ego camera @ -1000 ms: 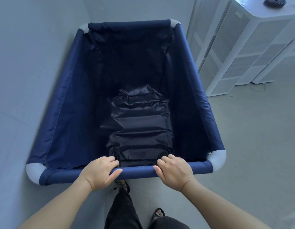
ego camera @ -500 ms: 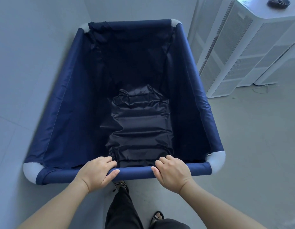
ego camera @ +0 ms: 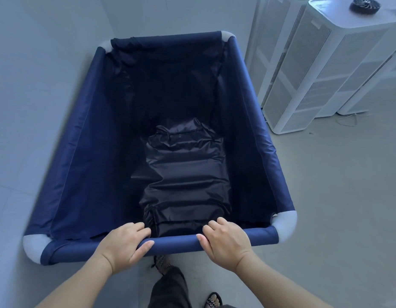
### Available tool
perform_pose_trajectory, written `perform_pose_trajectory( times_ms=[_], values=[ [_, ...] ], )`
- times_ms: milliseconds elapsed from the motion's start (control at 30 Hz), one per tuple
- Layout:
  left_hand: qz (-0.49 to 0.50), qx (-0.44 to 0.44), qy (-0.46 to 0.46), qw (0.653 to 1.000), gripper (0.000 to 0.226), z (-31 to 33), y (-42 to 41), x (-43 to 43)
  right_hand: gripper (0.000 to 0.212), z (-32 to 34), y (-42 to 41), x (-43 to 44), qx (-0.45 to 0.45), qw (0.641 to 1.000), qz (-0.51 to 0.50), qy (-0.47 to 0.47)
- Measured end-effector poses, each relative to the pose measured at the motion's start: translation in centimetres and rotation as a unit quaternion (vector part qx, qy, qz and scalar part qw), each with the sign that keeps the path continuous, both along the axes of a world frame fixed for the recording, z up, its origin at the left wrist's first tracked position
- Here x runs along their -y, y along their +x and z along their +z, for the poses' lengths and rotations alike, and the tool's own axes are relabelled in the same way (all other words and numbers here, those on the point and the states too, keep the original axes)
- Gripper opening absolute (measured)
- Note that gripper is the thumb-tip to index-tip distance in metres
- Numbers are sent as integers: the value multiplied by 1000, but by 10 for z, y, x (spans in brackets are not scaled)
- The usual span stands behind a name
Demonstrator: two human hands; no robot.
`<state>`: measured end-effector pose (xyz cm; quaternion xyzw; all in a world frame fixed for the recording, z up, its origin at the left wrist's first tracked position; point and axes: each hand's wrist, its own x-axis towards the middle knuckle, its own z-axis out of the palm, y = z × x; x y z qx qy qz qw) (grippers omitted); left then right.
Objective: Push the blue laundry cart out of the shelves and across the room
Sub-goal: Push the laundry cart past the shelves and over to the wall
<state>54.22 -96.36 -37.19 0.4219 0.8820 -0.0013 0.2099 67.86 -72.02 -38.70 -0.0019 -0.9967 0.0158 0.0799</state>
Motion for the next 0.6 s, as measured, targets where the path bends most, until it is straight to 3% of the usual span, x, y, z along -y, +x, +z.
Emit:
perform_pose_trajectory(
  times_ms=[433,600],
  values=[
    [-4,12,-20,1000,63,4,-6,-4,40,8,-10,-2,41,998,-33,-32],
    [-2,24,-24,999,40,3,-4,-7,40,10,-10,-6,37,998,-30,-29]
  ],
)
